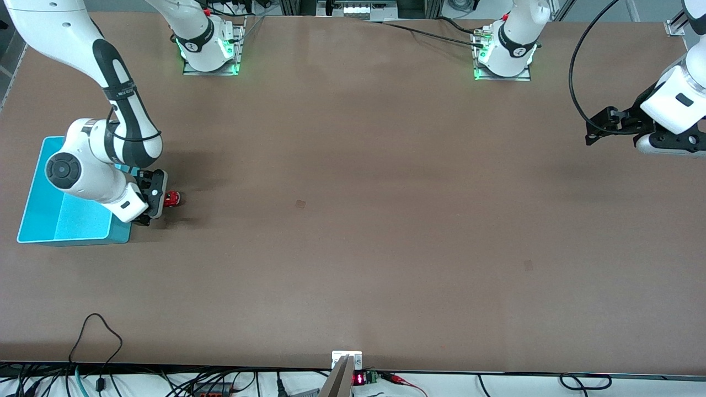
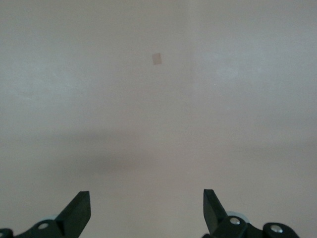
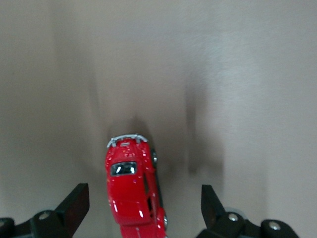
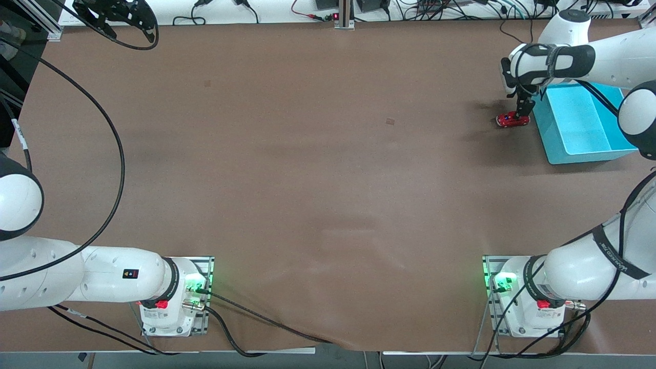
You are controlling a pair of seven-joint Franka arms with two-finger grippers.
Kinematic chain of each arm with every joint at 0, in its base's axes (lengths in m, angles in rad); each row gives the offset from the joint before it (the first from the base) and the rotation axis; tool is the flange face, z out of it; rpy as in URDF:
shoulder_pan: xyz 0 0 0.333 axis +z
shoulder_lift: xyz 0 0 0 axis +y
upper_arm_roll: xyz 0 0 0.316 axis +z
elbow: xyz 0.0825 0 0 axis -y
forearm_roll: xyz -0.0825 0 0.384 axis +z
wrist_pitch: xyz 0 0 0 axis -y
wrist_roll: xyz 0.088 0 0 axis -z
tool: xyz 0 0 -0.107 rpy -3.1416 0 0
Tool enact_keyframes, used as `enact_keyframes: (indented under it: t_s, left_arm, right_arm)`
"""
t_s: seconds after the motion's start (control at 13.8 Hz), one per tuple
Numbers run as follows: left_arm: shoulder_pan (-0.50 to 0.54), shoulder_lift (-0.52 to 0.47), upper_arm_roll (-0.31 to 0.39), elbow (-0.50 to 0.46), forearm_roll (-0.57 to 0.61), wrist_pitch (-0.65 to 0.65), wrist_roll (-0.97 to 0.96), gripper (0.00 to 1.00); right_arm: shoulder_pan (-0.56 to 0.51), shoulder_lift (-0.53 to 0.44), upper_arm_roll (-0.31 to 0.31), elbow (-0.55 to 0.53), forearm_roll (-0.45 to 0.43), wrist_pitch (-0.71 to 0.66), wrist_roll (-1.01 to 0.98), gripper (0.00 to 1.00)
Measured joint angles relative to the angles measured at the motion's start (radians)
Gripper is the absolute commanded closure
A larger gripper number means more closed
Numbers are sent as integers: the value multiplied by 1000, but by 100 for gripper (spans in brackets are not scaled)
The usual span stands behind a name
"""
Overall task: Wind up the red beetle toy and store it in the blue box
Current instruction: 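Close the right gripper on the red car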
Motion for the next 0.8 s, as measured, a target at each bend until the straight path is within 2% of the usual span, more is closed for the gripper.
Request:
enact_keyframes:
  t_s: [0.15,0.22,0.29,0.36,0.44,0.51,0.65,0.8]
  left_arm:
    - [0,0,0,0,0,-11,2,0]
    - [0,1,0,0,0,-13,2,0]
    - [0,1,0,0,0,-15,3,0]
    - [1,1,0,0,0,-17,3,0]
    - [1,1,0,0,0,-17,3,0]
    - [1,1,0,0,0,-17,3,0]
    - [1,1,0,0,0,-17,3,0]
    - [1,1,0,0,0,-17,4,0]
  right_arm:
    - [-2,0,0,-37,0,58,-37,0]
    - [-3,1,0,-52,0,82,-43,7]
    - [-3,2,0,-61,-1,92,-47,27]
    - [-3,4,0,-64,-1,96,-48,34]
    - [-3,8,0,-64,-2,100,-49,45]
    - [-3,10,1,-64,-3,106,-51,65]
    - [-3,10,3,-64,-3,114,-52,73]
    - [-3,6,4,-61,-2,115,-51,73]
